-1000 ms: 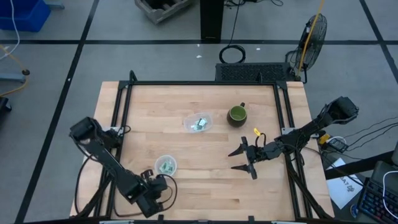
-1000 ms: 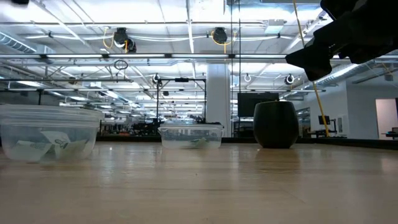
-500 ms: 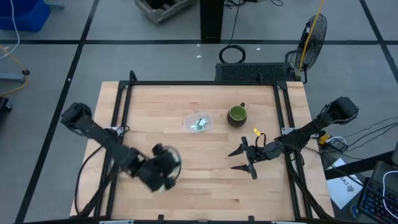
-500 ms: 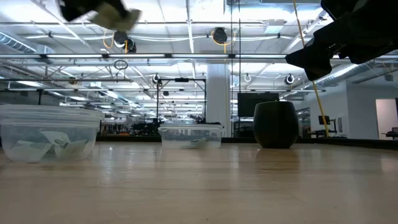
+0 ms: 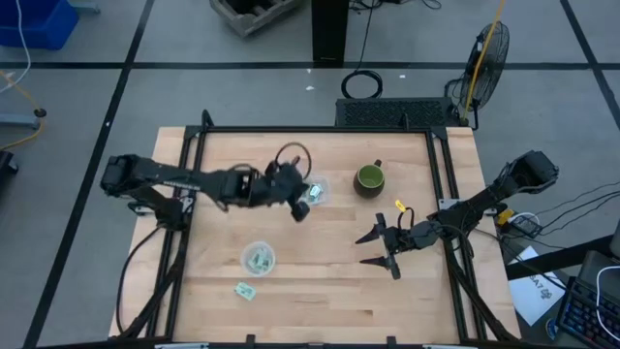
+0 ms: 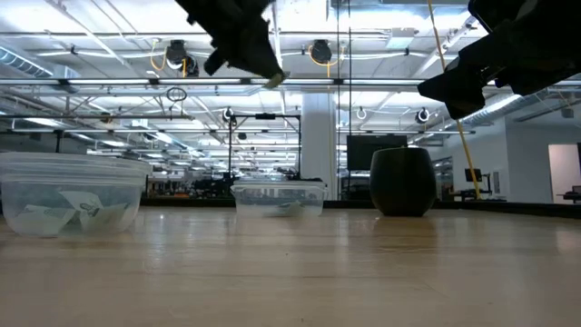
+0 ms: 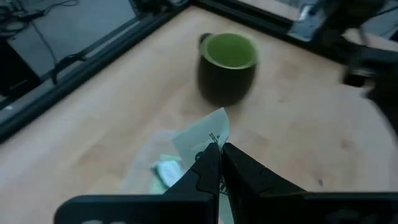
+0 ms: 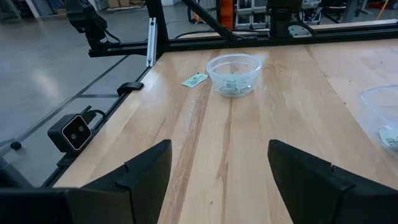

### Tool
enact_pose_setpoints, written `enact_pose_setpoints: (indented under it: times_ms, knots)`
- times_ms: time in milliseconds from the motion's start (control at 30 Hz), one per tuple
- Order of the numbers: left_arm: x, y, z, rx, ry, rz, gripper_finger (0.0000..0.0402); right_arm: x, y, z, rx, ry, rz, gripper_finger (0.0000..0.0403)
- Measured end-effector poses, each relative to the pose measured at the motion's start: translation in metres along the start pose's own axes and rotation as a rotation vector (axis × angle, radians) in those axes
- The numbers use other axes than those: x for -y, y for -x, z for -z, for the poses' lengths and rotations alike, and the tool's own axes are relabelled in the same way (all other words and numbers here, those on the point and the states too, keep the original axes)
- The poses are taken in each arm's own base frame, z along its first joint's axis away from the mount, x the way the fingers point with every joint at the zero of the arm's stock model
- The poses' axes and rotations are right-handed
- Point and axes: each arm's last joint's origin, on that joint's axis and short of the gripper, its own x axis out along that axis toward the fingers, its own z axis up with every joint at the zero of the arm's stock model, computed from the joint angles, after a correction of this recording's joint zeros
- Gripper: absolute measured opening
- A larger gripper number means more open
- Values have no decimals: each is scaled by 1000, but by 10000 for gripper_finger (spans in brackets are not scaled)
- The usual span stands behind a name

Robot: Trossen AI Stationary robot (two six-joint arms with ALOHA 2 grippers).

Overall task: Pick and place Stevia / Truvia into bins
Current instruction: Put the stevia packet into the oval container, then put the stevia packet into the round container

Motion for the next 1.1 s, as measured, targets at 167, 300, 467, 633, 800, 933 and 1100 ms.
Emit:
enact_pose_setpoints:
  times_ms: [167, 300, 467, 633, 800, 933, 1100]
  knots:
    - [-32, -12, -10, -33, -17, -40, 9, 0, 0, 0, -1, -2, 0, 258]
    - [-46, -28, -12, -52, -12, -59, 10, -1, 0, 0, -2, 6, -4, 258]
    - [-48, -55, 1, -141, -34, 15, 28, -2, 0, 0, -2, 1, -6, 258]
    - [-47, -73, 16, -216, -47, -2, 14, -2, 0, 0, 5, 0, -11, 258]
    - [-48, -77, 18, -232, -46, -3, 12, -2, 0, 0, 5, 4, -10, 258]
    - [-52, -79, 17, -241, -1, 34, 49, -2, 1, 0, 4, 4, -10, 258]
    - [-57, -80, 16, -223, 36, -26, 101, -2, 1, 0, 4, 4, -10, 258]
